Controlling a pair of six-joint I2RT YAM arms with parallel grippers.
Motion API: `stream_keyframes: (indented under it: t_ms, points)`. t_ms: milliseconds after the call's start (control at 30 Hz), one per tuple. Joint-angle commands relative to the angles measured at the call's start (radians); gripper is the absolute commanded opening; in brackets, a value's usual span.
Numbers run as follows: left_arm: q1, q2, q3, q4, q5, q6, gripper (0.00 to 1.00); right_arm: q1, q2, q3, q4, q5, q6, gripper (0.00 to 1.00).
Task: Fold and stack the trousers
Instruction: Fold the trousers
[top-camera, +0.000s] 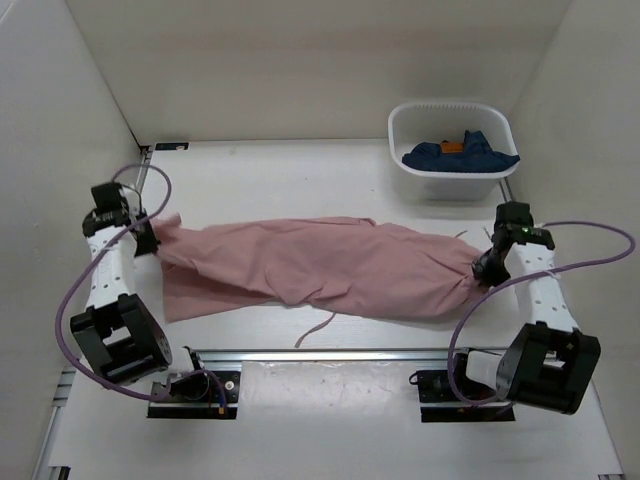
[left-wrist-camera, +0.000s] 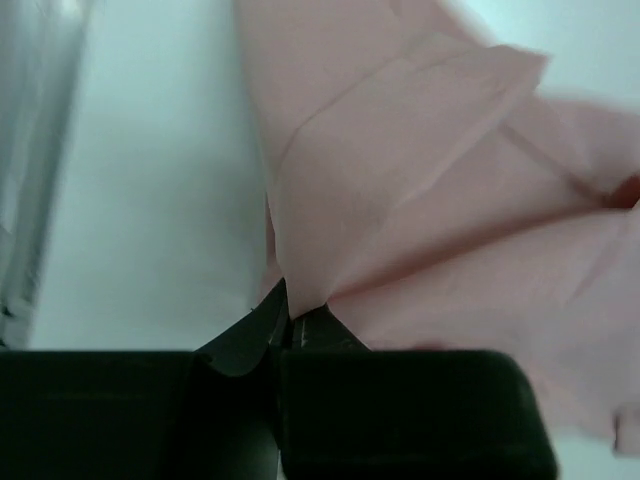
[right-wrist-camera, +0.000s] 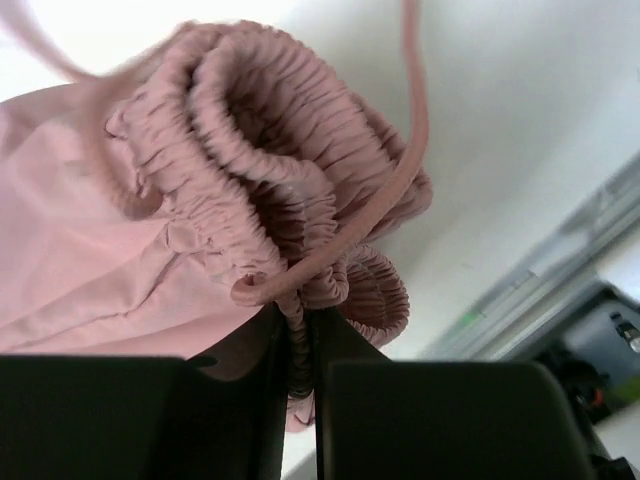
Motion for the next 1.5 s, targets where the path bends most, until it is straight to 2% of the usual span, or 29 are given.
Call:
stream_keyframes:
  t_ms: [0,33,133,233,333,400,533,567,667,733,767,867,900,967,1000,1100,1233,1267,1333,1367,1433,1467]
  points:
    - [0.005,-0.101,-0.149,-0.048,0.000,0.004,0.14,-0.039,0.028,-0.082,0.027,0.007,-0.018,0.08]
    - [0.005,-0.112,-0.186,-0.048,0.000,0.004,0.14,-0.039,0.039,-0.099,0.038,0.007,-0.033,0.29]
    - [0.005,-0.153,-0.312,-0.060,-0.009,0.004,0.20,-0.052,0.095,-0.120,0.049,-0.002,-0.067,0.69]
    - [0.005,-0.184,-0.373,-0.060,-0.032,0.004,0.26,-0.052,0.091,-0.120,0.009,-0.002,-0.067,0.82]
    - [0.005,-0.193,-0.383,-0.060,-0.058,0.004,0.27,-0.052,0.040,-0.120,-0.060,0.056,-0.024,0.89]
    - [0.015,-0.203,-0.383,-0.051,-0.092,0.004,0.30,-0.052,-0.010,-0.120,-0.100,0.067,0.005,0.89]
    - [0.050,-0.203,-0.373,-0.040,-0.148,0.004,0.52,-0.052,-0.084,-0.234,-0.074,-0.064,0.117,0.89]
    - [0.068,-0.203,-0.373,-0.028,-0.148,0.004,0.67,-0.052,-0.095,-0.287,-0.044,-0.091,0.128,0.89]
    - [0.123,-0.203,-0.364,0.001,-0.138,0.004,0.87,-0.052,-0.055,-0.334,0.064,-0.124,0.163,0.82]
    - [0.156,-0.180,-0.318,0.001,-0.086,0.004,0.96,-0.052,0.002,-0.348,0.124,-0.114,0.163,0.75]
    - [0.185,-0.158,-0.304,0.001,-0.067,0.004,0.98,-0.052,0.022,-0.348,0.134,-0.114,0.172,0.65]
    - [0.231,-0.106,-0.255,0.027,-0.003,0.004,1.00,-0.052,0.094,-0.337,0.147,-0.091,0.162,0.43]
    - [0.252,-0.089,-0.243,0.027,0.019,0.004,1.00,-0.052,0.105,-0.326,0.147,-0.074,0.152,0.30]
    - [0.265,-0.036,-0.193,0.036,0.107,0.004,1.00,-0.052,0.123,-0.314,0.118,-0.050,0.142,0.18]
    - [0.265,-0.023,-0.176,0.027,0.134,0.004,1.00,-0.052,0.123,-0.299,0.118,-0.049,0.129,0.08]
    - [0.265,0.000,-0.137,0.018,0.218,0.004,1.00,-0.052,0.100,-0.254,0.087,-0.030,0.106,0.00]
    - [0.265,0.067,-0.184,0.006,0.218,0.004,1.00,-0.052,0.063,-0.200,0.035,-0.016,0.097,0.00]
    - [0.265,0.078,-0.200,0.006,0.229,0.004,0.97,-0.052,0.063,-0.200,0.014,-0.016,0.097,0.00]
    - [0.265,0.102,-0.229,0.006,0.243,0.004,0.84,-0.052,0.054,-0.174,-0.008,-0.006,0.088,0.00]
    - [0.265,0.112,-0.253,0.006,0.267,0.004,0.70,-0.052,0.054,-0.159,-0.022,-0.006,0.088,0.00]
    - [0.254,0.164,-0.264,0.006,0.280,0.004,0.50,-0.052,0.045,-0.137,-0.034,-0.017,0.076,0.00]
    - [0.254,0.182,-0.264,0.006,0.280,0.004,0.34,-0.052,0.045,-0.109,-0.046,-0.031,0.076,0.00]
